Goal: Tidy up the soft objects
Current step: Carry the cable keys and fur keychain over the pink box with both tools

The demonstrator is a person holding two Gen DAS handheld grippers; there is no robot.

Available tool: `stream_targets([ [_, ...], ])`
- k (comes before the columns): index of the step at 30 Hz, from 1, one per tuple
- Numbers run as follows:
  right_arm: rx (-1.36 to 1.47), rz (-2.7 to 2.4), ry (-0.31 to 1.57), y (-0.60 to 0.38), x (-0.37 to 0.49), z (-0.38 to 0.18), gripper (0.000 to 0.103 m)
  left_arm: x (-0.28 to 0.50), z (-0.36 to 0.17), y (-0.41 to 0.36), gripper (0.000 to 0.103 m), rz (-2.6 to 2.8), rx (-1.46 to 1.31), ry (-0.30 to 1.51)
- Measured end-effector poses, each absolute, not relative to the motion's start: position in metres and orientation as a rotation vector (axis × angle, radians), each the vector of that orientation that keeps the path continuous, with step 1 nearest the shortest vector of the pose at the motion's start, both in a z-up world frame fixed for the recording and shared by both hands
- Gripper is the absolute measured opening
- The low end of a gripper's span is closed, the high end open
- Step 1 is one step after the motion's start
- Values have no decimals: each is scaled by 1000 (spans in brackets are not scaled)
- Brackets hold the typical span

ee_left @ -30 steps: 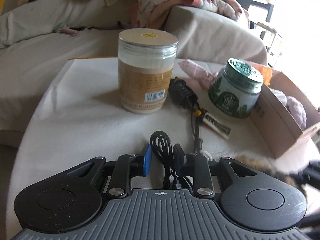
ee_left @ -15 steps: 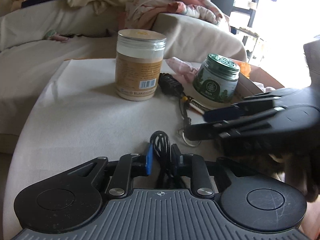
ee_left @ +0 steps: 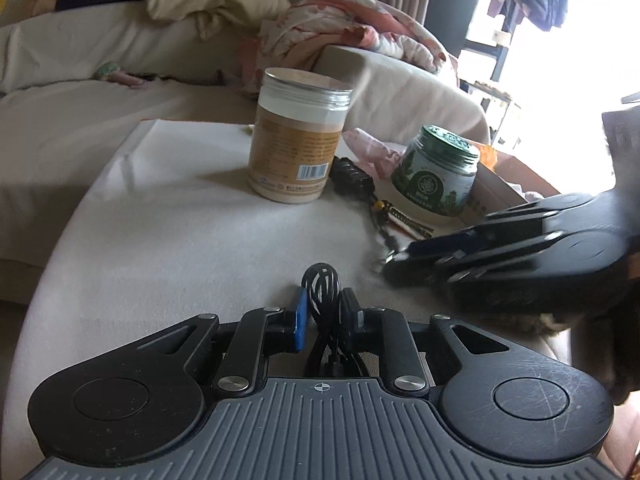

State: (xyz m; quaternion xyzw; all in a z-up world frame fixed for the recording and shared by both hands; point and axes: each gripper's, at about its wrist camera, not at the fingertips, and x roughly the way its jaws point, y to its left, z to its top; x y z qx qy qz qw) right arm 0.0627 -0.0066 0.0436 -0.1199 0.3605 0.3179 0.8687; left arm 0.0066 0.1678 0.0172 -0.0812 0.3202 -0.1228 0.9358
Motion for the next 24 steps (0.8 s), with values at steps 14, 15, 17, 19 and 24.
stream_targets([
  [14,-27,648,363,-144,-48,192,28,-52,89,109,12,-442,-91,456],
  [15,-22,631,331,-157,-59,199,28,-58,96,99,12,-469,-80,438],
  [17,-31,592,269,-181,-84,209,28,-67,108,78,12,-522,-56,412],
  [19,-32,547,232,-203,-102,211,28,-69,118,58,12,-549,-28,392],
  [24,7,442,243,-251,-127,192,28,-47,133,44,14,-448,-42,408],
])
